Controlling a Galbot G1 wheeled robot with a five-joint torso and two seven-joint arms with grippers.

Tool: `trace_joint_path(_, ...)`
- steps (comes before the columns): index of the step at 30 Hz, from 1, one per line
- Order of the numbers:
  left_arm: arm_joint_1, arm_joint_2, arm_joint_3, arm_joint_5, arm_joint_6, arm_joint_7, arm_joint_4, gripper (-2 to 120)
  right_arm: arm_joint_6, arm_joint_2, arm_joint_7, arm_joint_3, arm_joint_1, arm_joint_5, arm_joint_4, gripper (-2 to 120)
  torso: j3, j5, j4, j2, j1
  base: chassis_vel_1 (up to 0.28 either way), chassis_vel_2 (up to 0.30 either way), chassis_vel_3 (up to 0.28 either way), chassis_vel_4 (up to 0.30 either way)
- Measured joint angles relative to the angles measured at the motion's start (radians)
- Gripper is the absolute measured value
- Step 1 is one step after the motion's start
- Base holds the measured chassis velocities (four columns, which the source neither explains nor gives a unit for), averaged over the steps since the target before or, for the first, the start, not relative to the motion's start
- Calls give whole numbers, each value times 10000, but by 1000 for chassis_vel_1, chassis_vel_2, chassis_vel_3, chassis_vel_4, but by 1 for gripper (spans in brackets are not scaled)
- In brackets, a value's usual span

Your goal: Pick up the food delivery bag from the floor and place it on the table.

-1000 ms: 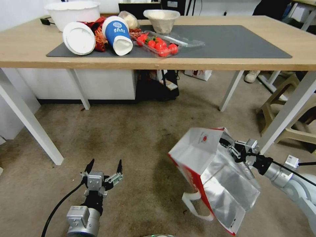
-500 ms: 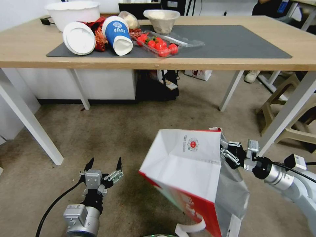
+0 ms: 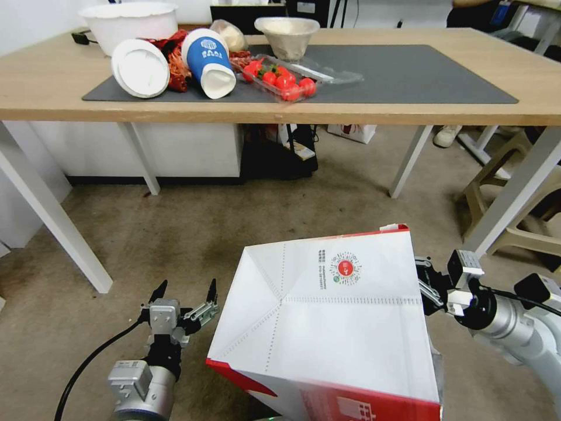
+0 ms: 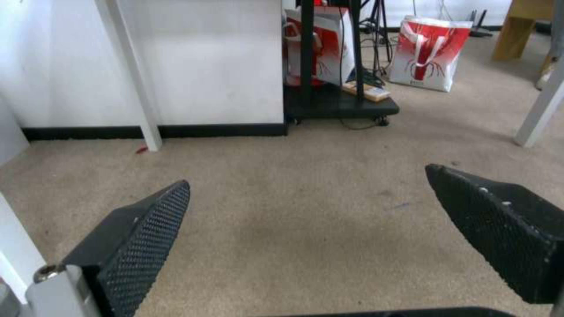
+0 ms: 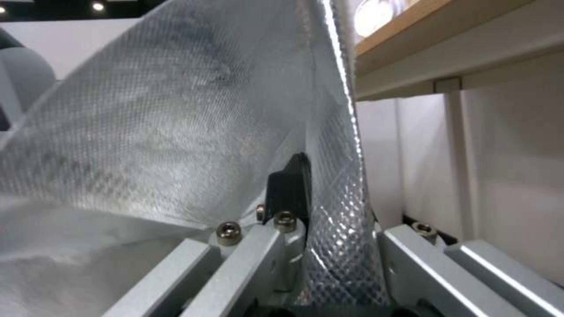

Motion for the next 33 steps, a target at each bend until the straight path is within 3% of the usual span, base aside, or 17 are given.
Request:
trace_joint_path(28, 93, -105, -69, -3, -153, -87, -77, 100, -568, -262, -1215, 504, -127, 174, -234, 0, 0, 0, 1, 0, 0, 0, 0, 0, 0)
trace_joint_path(33, 138, -90, -119, -55, -503, 70, -79, 100, -561, -191, -1294, 567, -244, 125, -190, 0, 0, 0, 0, 0, 0, 0, 0, 0, 0)
